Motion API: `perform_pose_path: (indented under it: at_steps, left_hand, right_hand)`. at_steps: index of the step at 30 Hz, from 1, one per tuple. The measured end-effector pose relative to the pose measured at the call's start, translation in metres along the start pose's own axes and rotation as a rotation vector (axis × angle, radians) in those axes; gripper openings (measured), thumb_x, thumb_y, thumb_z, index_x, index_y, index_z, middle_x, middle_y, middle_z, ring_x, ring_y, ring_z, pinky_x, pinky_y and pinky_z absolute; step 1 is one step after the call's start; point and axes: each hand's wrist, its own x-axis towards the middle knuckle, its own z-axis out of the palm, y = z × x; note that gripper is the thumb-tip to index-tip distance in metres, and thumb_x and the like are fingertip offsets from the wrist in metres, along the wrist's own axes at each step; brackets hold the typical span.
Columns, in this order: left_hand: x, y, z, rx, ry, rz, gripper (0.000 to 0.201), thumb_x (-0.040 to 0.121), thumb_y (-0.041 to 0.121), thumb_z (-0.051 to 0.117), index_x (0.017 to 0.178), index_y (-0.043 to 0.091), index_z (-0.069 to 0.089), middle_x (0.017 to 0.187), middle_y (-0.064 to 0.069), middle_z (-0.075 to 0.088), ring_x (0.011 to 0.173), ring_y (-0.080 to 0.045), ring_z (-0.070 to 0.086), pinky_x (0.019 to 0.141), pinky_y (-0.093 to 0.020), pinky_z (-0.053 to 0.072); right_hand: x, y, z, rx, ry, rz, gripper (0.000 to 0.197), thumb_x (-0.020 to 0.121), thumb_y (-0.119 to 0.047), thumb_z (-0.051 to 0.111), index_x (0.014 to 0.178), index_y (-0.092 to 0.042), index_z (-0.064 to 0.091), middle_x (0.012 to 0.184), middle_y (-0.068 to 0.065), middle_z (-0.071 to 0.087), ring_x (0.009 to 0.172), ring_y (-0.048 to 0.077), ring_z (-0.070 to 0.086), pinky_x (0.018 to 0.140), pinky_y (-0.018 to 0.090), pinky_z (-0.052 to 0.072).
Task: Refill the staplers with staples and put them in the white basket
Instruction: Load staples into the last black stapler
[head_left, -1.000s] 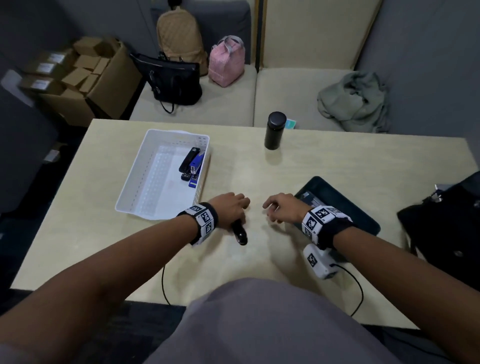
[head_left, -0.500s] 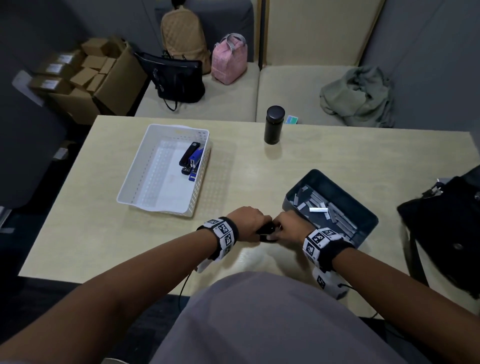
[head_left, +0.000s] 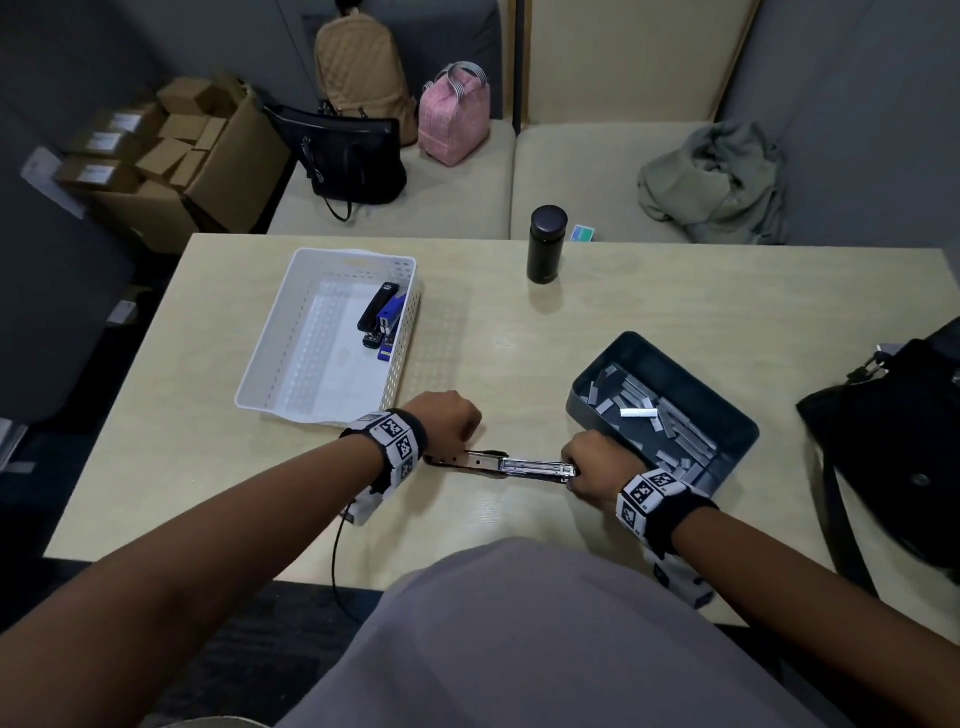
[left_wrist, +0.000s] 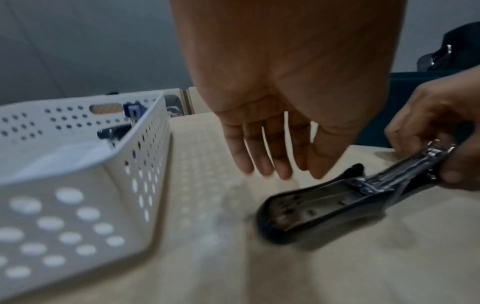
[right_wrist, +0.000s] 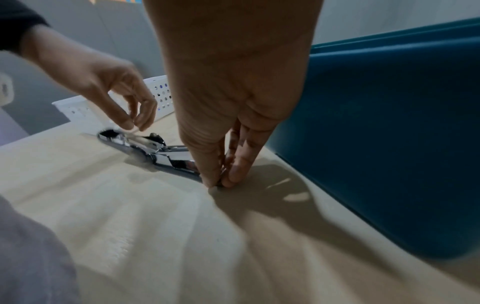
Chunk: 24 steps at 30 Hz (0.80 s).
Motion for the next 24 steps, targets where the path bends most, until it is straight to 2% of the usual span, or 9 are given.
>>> perform_pose_path:
  at_steps: [3, 6, 9, 11, 15, 19, 21, 24]
  left_hand:
    - [-0.002, 0.005, 0.009, -0.065, 0.044, 0.009, 0.018, 0.081, 0.025, 0.063, 0.094, 0.013, 0.066, 0.102, -0.009, 0.065, 0.094, -0.028, 0.061, 0.070, -0.031, 0.046]
    - [0.002, 0.034, 0.020, -0.175, 0.090, 0.029, 0.023, 0.085, 0.026, 0.061, 0.100, 0.009, 0.062, 0.107, -0.012, 0.061, 0.096, -0.030, 0.060, 0.074, -0.033, 0.046]
    - [0.007, 0.062, 0.038, -0.244, 0.068, 0.018, 0.033, 0.089, 0.028, 0.056, 0.115, 0.009, 0.053, 0.114, -0.016, 0.055, 0.101, -0.035, 0.057, 0.083, -0.042, 0.050]
    - [0.011, 0.073, 0.045, -0.229, 0.098, -0.019, 0.037, 0.091, 0.031, 0.050, 0.122, 0.010, 0.049, 0.119, -0.017, 0.050, 0.105, -0.037, 0.052, 0.085, -0.046, 0.048]
    - [0.017, 0.081, 0.045, -0.154, 0.188, -0.082, 0.040, 0.091, 0.034, 0.048, 0.119, 0.005, 0.052, 0.123, -0.019, 0.044, 0.108, -0.039, 0.047, 0.084, -0.046, 0.048]
    - [0.020, 0.086, 0.041, -0.002, 0.285, -0.085, 0.041, 0.088, 0.039, 0.049, 0.109, 0.005, 0.060, 0.118, -0.017, 0.049, 0.109, -0.036, 0.046, 0.083, -0.044, 0.047]
    - [0.023, 0.087, 0.038, 0.056, 0.291, -0.073, 0.042, 0.088, 0.043, 0.048, 0.105, 0.007, 0.062, 0.114, -0.015, 0.052, 0.108, -0.034, 0.046, 0.084, -0.043, 0.045]
    - [0.028, 0.084, 0.038, -0.039, 0.251, -0.101, 0.044, 0.087, 0.043, 0.050, 0.109, 0.006, 0.058, 0.117, -0.016, 0.049, 0.111, -0.034, 0.042, 0.086, -0.045, 0.049]
  right_hand:
    - [0.001, 0.002, 0.004, 0.035, 0.006, -0.010, 0.014, 0.075, -0.015, 0.069, 0.085, -0.006, 0.068, 0.088, 0.009, 0.067, 0.083, 0.024, 0.063, 0.071, 0.033, 0.054]
    - [0.002, 0.004, 0.005, 0.064, 0.005, -0.003, 0.013, 0.074, -0.015, 0.072, 0.084, -0.009, 0.068, 0.087, 0.007, 0.066, 0.081, 0.022, 0.061, 0.066, 0.028, 0.047]
    - [0.000, 0.004, 0.003, 0.106, 0.016, 0.010, 0.013, 0.071, -0.013, 0.075, 0.081, -0.012, 0.066, 0.078, 0.000, 0.061, 0.076, 0.018, 0.060, 0.063, 0.027, 0.046]
    - [-0.001, 0.005, 0.003, 0.134, 0.016, 0.022, 0.016, 0.070, -0.012, 0.075, 0.078, -0.016, 0.062, 0.073, -0.005, 0.055, 0.072, 0.015, 0.056, 0.062, 0.026, 0.044]
    - [-0.004, 0.006, 0.004, 0.190, -0.007, 0.033, 0.023, 0.068, -0.010, 0.074, 0.072, -0.023, 0.055, 0.070, -0.008, 0.053, 0.072, 0.014, 0.056, 0.063, 0.026, 0.047]
    - [-0.006, 0.002, 0.006, 0.191, -0.011, 0.010, 0.031, 0.073, -0.006, 0.066, 0.060, -0.024, 0.044, 0.069, -0.001, 0.054, 0.071, 0.019, 0.054, 0.063, 0.027, 0.041]
    - [-0.006, 0.001, 0.006, 0.167, 0.000, 0.001, 0.034, 0.076, -0.008, 0.064, 0.057, -0.024, 0.041, 0.070, 0.001, 0.054, 0.070, 0.020, 0.053, 0.063, 0.028, 0.039]
    - [-0.005, 0.002, 0.007, 0.163, 0.007, 0.001, 0.035, 0.078, -0.008, 0.063, 0.056, -0.024, 0.040, 0.069, 0.001, 0.054, 0.071, 0.021, 0.054, 0.062, 0.029, 0.037]
